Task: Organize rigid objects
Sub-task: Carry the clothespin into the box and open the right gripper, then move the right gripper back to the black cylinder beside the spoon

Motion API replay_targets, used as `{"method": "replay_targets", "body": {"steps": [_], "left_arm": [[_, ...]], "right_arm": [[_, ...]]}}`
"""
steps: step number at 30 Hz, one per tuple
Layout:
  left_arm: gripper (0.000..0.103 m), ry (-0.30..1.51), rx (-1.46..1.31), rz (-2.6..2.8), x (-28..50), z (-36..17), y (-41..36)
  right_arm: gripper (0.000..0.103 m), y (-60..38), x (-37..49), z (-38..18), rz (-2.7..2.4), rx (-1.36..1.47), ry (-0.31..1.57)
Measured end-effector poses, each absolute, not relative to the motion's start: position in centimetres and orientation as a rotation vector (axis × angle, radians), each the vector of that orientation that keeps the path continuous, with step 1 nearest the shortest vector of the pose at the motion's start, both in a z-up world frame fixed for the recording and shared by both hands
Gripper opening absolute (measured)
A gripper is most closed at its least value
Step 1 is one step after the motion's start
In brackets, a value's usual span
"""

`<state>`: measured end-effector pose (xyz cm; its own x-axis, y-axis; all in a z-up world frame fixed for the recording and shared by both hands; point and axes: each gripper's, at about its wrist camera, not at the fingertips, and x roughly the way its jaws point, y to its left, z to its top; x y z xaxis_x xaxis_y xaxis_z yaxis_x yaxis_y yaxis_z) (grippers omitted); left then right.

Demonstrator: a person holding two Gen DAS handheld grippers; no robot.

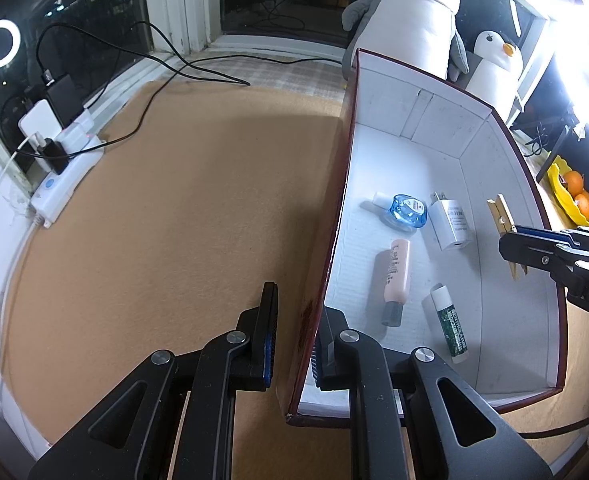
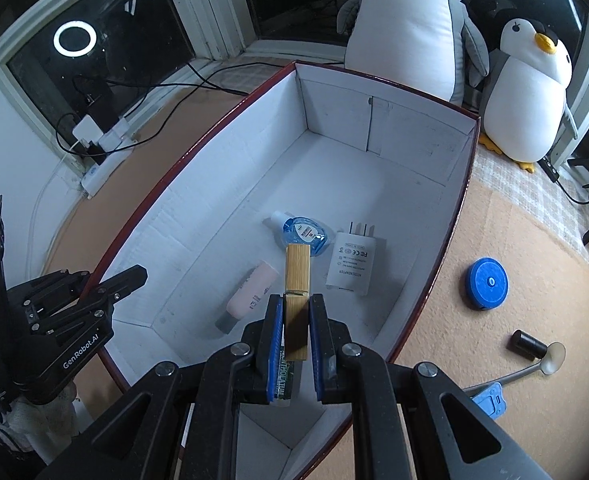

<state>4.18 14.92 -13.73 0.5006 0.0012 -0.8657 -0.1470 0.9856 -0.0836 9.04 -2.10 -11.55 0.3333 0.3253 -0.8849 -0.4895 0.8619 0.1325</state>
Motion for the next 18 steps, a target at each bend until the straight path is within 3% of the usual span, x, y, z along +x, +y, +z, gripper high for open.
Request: {"method": "replay_targets", "body": {"steps": [2, 3, 18], "left_arm": [[0.014, 1.043, -0.153, 0.09, 4.2, -13.7, 14.9], [0.014, 1.043, -0.153, 0.09, 4.2, -13.7, 14.9], [0.014, 1.048, -0.146, 0.09, 4.3, -14.0, 15.0]], "right_arm": [[0.04, -2.2, 9.1, -11.5, 0.53, -0.162, 1.106], [0.044, -2.3, 9.1, -11.3, 0.527, -0.16, 1.094], [0.045, -4.1, 8.5, -9.4, 0.522, -0.11, 1.039]]}}
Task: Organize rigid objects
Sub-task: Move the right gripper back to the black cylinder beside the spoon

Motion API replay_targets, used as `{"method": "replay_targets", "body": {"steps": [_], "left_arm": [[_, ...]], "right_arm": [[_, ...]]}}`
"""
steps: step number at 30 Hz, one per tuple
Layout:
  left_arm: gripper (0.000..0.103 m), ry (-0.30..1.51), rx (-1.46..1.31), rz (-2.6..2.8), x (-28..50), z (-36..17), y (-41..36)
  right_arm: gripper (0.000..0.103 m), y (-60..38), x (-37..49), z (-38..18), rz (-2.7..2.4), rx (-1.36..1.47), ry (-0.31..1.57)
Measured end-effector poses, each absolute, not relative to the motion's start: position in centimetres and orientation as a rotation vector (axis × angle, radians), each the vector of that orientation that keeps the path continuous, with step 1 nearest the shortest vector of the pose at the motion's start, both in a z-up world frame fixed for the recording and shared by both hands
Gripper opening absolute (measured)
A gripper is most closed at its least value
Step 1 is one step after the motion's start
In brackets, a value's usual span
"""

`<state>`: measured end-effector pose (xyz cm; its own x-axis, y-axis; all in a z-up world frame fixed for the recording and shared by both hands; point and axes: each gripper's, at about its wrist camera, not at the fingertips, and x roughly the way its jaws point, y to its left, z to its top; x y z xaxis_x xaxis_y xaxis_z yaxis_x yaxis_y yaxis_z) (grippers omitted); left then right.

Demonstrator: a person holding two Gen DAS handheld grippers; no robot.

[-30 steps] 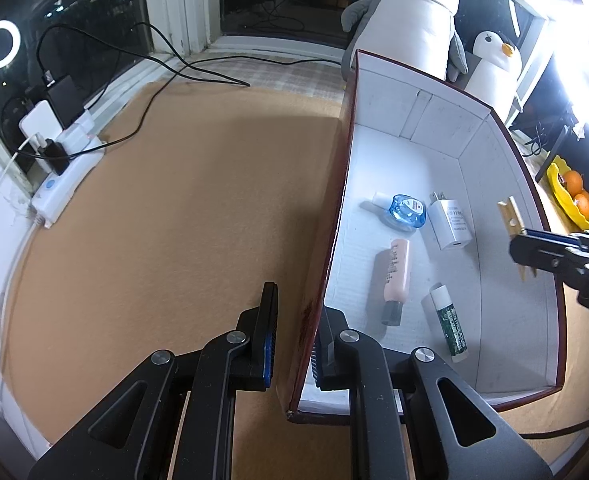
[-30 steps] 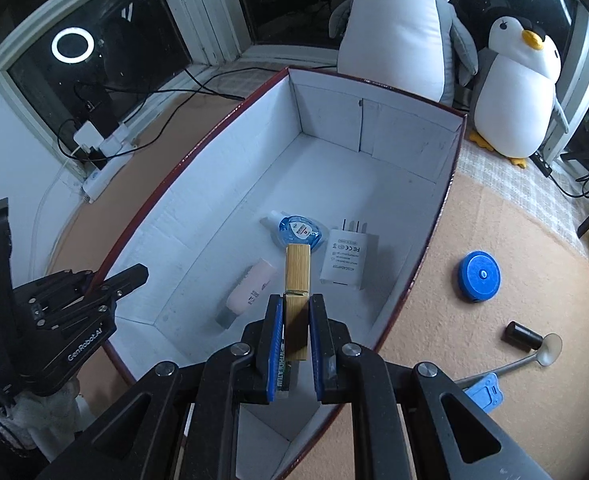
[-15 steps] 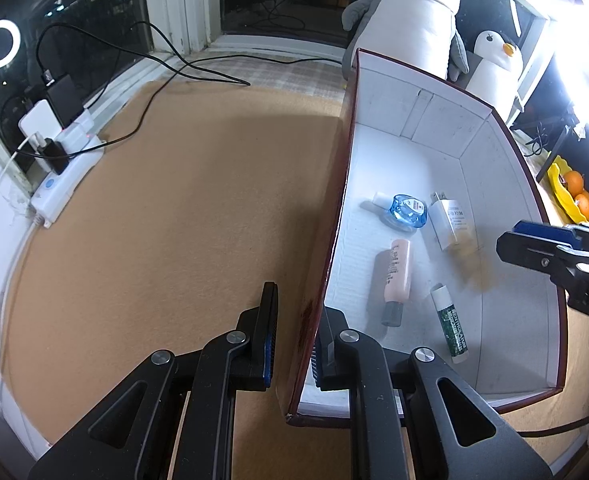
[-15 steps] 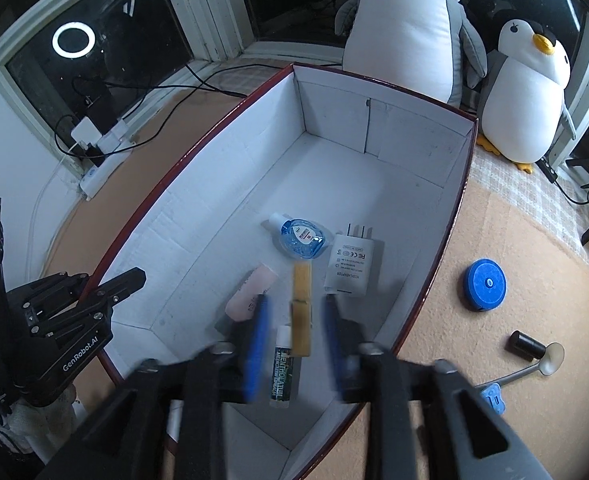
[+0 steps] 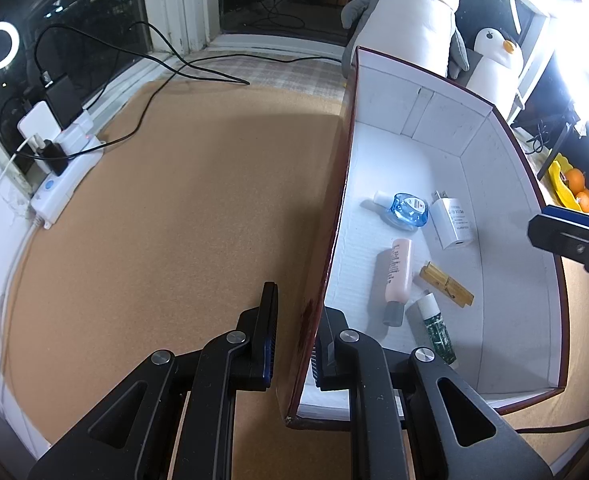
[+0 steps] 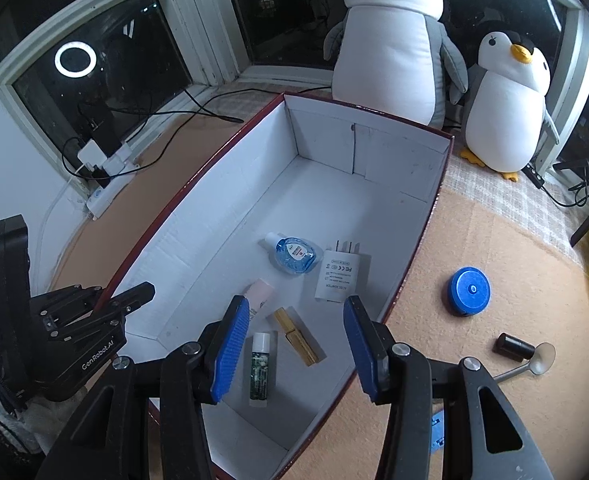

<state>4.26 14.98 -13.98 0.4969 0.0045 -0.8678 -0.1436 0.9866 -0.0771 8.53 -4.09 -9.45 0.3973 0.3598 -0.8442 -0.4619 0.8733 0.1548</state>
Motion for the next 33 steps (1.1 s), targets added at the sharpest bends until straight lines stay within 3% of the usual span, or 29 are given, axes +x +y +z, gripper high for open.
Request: {"method": "replay_targets", "body": {"steps": [15, 33], "left_arm": [[0.014, 1.067, -0.117, 0.102, 5.4, -13.9, 14.4], [0.021, 1.097, -0.053, 0.154, 6.5, -13.8, 13.7]], "right_arm": [[0.045, -14.8, 9.7, -10.6, 0.368, 0.019, 1.039], [0.047, -26.1, 11.5, -15.0, 0.179, -0.059, 1.126]]}}
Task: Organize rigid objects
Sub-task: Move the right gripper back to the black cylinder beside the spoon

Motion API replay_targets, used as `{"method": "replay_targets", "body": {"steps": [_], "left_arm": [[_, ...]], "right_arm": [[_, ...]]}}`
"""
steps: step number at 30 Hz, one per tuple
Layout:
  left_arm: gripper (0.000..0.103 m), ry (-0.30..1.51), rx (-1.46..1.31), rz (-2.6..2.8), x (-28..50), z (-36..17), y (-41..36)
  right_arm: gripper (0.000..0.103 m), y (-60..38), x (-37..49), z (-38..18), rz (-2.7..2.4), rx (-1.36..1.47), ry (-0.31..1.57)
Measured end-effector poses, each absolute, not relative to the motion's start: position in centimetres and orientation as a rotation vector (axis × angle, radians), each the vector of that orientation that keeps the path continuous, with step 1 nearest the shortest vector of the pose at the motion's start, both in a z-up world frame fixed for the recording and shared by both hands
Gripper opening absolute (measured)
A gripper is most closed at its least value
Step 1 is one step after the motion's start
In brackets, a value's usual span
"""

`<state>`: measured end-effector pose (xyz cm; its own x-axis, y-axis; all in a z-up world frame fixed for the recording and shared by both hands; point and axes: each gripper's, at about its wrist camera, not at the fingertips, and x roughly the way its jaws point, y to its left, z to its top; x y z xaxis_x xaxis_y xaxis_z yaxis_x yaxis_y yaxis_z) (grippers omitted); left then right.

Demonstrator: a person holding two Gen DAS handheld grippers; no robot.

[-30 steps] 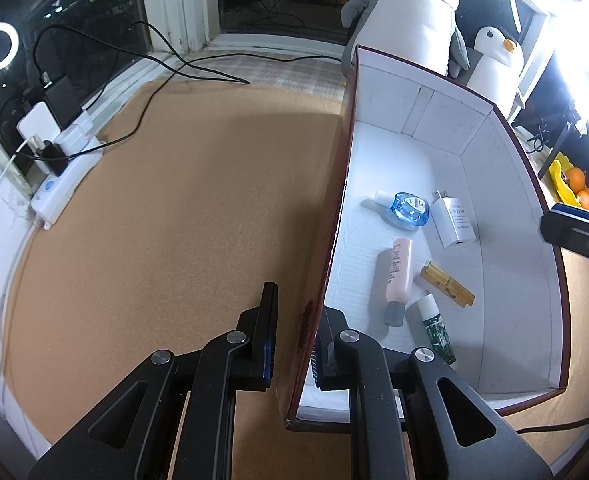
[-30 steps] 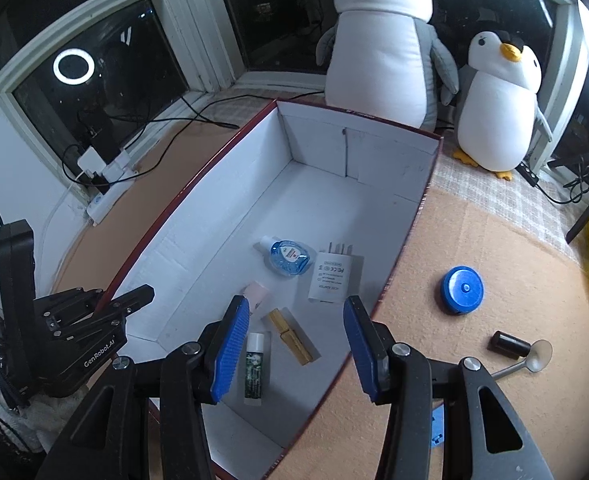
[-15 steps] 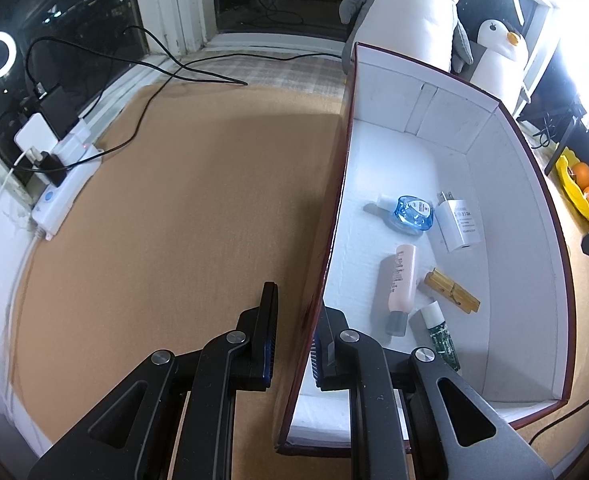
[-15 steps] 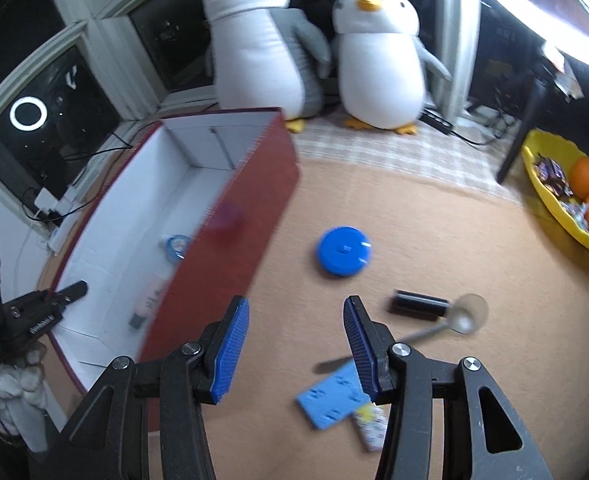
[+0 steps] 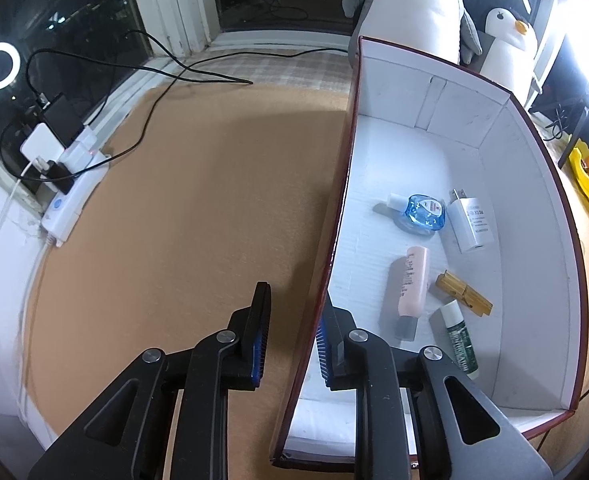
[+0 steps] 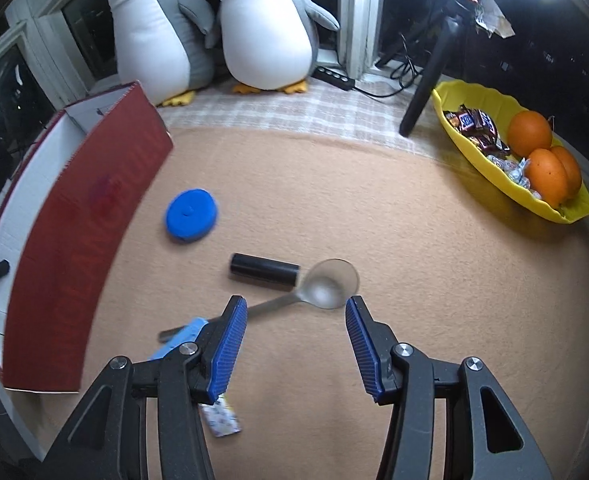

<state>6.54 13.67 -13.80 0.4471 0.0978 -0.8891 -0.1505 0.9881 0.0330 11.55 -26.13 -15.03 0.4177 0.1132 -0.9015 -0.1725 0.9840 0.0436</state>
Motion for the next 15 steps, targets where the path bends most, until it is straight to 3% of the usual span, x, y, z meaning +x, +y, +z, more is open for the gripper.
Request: {"method": "replay_targets", "body": {"steps": [15], "left_arm": [[0.021, 1.122, -0.027, 0.188, 6.9, -14.3, 13.0]], "right_arm": [[0.047, -22.8, 14.4, -17.0, 0.296, -0.283, 1.163]]}}
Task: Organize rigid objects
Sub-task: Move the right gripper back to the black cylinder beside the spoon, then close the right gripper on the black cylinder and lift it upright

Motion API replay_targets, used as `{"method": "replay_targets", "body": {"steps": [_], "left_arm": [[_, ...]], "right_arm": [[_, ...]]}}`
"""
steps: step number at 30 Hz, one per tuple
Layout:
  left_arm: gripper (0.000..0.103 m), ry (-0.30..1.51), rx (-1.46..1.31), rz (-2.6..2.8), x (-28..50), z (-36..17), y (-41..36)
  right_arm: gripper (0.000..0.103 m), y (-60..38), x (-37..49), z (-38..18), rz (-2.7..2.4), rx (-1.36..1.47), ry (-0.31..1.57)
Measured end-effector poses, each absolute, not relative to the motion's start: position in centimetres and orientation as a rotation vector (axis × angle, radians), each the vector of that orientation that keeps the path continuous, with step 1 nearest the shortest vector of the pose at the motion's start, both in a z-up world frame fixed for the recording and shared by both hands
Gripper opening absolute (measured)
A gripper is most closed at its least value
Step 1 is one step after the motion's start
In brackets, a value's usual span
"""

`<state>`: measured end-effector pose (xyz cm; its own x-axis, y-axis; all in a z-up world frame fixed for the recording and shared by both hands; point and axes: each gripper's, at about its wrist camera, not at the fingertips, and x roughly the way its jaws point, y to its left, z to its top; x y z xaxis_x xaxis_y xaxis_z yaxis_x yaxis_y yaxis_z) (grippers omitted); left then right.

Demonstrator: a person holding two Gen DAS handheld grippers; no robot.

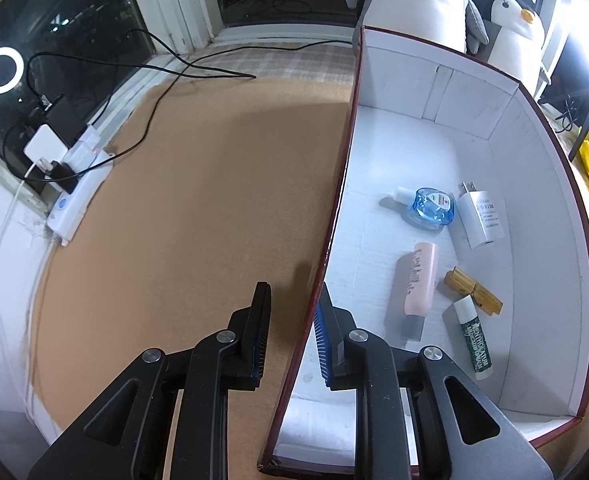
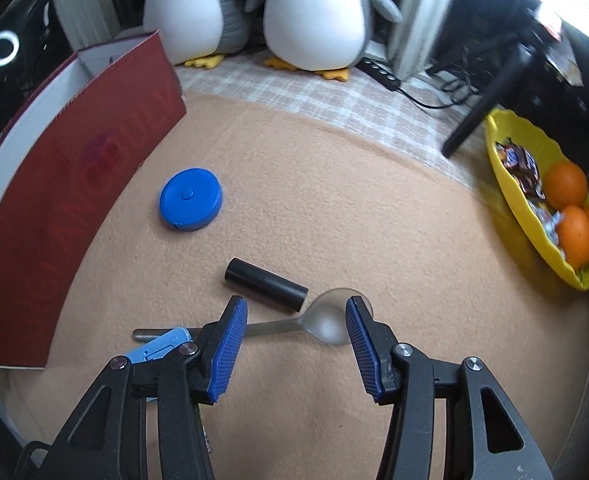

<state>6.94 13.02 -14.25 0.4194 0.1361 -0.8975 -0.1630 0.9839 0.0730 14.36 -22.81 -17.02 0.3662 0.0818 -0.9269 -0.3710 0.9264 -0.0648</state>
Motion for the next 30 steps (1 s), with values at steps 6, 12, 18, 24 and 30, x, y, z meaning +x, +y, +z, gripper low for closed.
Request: {"method": "replay_targets", "body": {"steps": [6, 12, 18, 24, 30], "left_arm": [[0.021, 1.127, -0.032, 0.191, 7.1, -14.4, 13.2], [0.021, 1.13, -0.035, 0.192, 7.1, -14.5, 13.3], [0.021, 1.129, -0.037, 0.193, 7.1, -14.5, 13.3], [0.021, 1.126, -0.041, 0.188, 7.1, -14.6, 13.4], [0.021, 1.123, -0.043, 0.19, 7.0, -14.5, 13.3]], "right_arm": [[0.047, -21.2, 15.1, -18.5, 0.328, -0.392, 1.199], [0.037, -20.7, 16.0, -19.6, 0.356, -0.405, 1.233], [0.018, -21.0, 16.4, -19.6, 0.378, -0.323, 1.255], [0.016, -21.3, 16.6, -19.6, 0.362, -0.267, 1.238], [0.015, -21.7, 16.3, -19.1, 0.354, -0.199, 1.216]]}}
